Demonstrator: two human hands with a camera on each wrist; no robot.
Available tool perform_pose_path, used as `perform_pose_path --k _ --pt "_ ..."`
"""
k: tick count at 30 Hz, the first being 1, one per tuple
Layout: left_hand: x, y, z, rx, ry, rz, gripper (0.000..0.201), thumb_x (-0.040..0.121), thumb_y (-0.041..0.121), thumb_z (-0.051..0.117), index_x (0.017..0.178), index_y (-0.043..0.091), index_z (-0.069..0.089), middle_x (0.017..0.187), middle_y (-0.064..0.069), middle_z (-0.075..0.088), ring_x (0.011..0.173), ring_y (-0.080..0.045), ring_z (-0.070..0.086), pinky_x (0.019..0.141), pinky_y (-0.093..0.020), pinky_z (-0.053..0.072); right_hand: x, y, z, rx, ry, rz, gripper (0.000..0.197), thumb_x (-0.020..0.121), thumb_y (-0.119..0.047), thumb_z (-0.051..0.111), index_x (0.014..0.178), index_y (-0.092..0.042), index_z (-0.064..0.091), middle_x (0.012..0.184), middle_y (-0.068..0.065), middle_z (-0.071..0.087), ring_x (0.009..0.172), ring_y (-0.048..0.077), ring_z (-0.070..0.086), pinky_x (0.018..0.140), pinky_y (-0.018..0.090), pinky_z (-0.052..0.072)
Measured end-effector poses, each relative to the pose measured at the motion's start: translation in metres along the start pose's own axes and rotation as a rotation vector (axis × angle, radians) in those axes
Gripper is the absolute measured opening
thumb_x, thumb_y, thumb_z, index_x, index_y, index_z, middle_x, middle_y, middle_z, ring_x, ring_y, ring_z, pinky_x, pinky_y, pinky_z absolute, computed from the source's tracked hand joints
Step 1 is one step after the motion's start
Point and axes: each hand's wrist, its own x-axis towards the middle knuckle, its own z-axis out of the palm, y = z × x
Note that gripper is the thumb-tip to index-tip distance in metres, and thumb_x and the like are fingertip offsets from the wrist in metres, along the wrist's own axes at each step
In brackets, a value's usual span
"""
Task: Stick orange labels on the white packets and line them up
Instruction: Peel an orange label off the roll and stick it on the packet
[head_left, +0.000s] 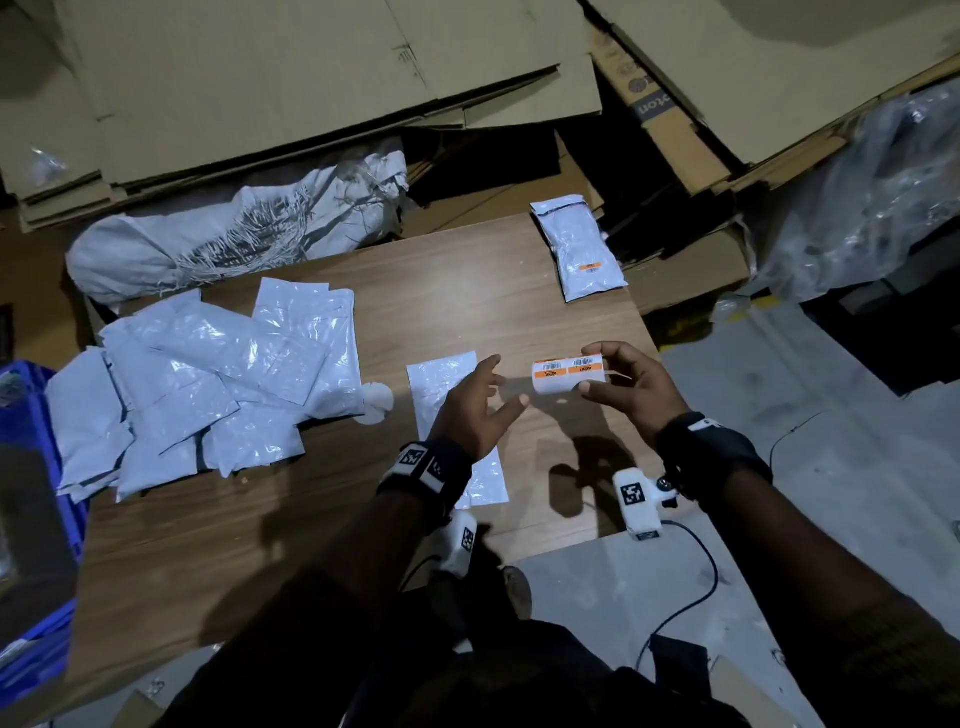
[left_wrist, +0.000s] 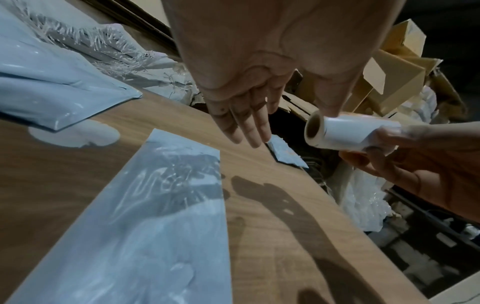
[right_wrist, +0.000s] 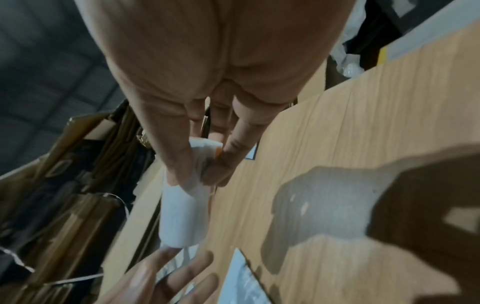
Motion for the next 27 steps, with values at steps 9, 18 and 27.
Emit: perform_pose_path --k 9,18,27 --pt "0.0 0.039 -0.002 -0.436 -0.109 0.027 0.032 0.094 0.025 0.073 0.123 0.018 0.063 0.109 -0.006 0.075 0.089 -0.021 0.073 0.079 -0.025 0.053 -0.023 -0.028 0.013 0.121 -0.082 -0.078 0.048 0.084 0.007 0.077 0.127 -0.009 0.062 0.12 0.026 0.067 0.104 0.022 0.067 0.096 0.039 0.058" --pt "-0.011 0.051 -0.013 -0.469 -0.087 0.054 0.029 0.094 0.014 0.073 0.118 0.004 0.061 0.11 -0.017 0.073 0.082 -0.018 0.07 0.076 -0.035 0.06 -0.037 -0.046 0.021 -0.109 0.0 -0.223 0.027 0.09 -0.004 0.075 0.114 -0.015 0.069 0.109 0.003 0.073 0.102 0.014 0.068 0.08 0.032 0.059" --pt "-0.021 0.058 -0.023 -0.469 -0.109 0.084 0.029 0.093 0.02 0.074 0.118 0.009 0.063 0.107 -0.016 0.074 0.083 -0.021 0.068 0.078 -0.037 0.059 -0.051 -0.053 0.024 -0.32 0.059 -0.396 0.025 0.087 -0.013 0.076 0.11 -0.022 0.073 0.11 -0.005 0.071 0.104 0.014 0.068 0.073 0.035 0.059"
